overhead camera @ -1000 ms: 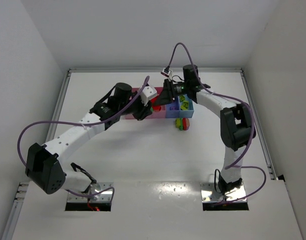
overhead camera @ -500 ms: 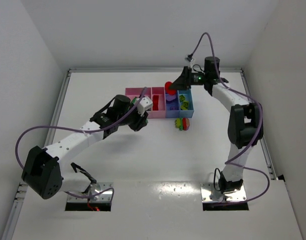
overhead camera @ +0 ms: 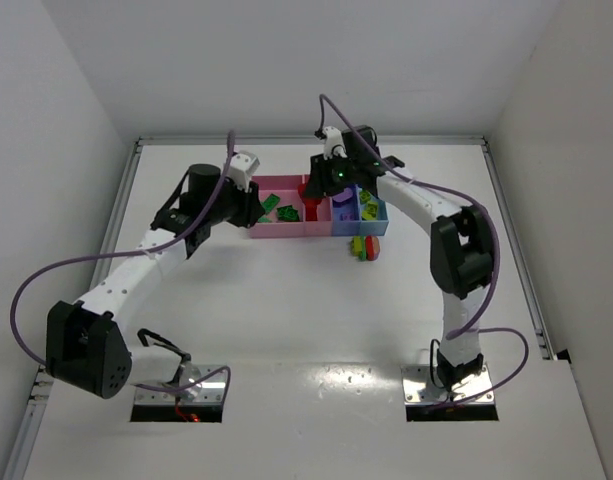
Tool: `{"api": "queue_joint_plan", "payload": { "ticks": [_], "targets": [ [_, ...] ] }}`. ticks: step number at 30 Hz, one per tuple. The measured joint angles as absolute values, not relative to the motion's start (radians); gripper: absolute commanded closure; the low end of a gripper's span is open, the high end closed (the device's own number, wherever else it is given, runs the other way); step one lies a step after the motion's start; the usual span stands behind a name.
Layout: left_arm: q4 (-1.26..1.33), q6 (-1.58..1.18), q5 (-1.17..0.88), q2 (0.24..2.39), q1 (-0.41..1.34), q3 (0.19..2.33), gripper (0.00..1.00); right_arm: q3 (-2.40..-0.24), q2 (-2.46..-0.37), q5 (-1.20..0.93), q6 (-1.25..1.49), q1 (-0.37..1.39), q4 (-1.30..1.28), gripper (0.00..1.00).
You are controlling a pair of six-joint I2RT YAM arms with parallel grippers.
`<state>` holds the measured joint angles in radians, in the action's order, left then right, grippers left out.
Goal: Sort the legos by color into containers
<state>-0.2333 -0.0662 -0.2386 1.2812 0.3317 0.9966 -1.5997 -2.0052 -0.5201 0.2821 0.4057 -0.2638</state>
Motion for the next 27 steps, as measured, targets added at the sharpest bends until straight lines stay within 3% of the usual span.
{"api": "queue_joint_plan", "payload": {
  "ticks": [9,11,13,18,24,27],
  "targets": [
    [-0.224,-0.112,-0.293,1.286,0.273,1.041,0.92,-1.631,-2.076,-0.242,0.250,0.420,-0.286,0.94],
    [-0.225,-0.112,-0.308,1.295,0.273,1.050,0.89,-1.632,-2.086,-0.206,0.242,0.424,-0.290,0.84],
    [-0.225,-0.113,-0.323,1.312,0.273,1.066,0.89,-1.634,-2.094,-0.181,0.231,0.432,-0.293,0.51],
    [-0.224,-0.138,-0.351,1.390,0.273,1.116,0.88,-1.641,-2.096,-0.162,0.218,0.461,-0.293,0.18],
    [-0.228,-0.178,-0.345,1.510,0.273,1.196,0.76,-1.645,-2.096,-0.155,0.208,0.484,-0.293,0.11],
    [-0.236,-0.193,-0.328,1.565,0.273,1.231,0.63,-1.643,-2.086,-0.133,0.206,0.487,-0.295,0.11]
  ]
}}
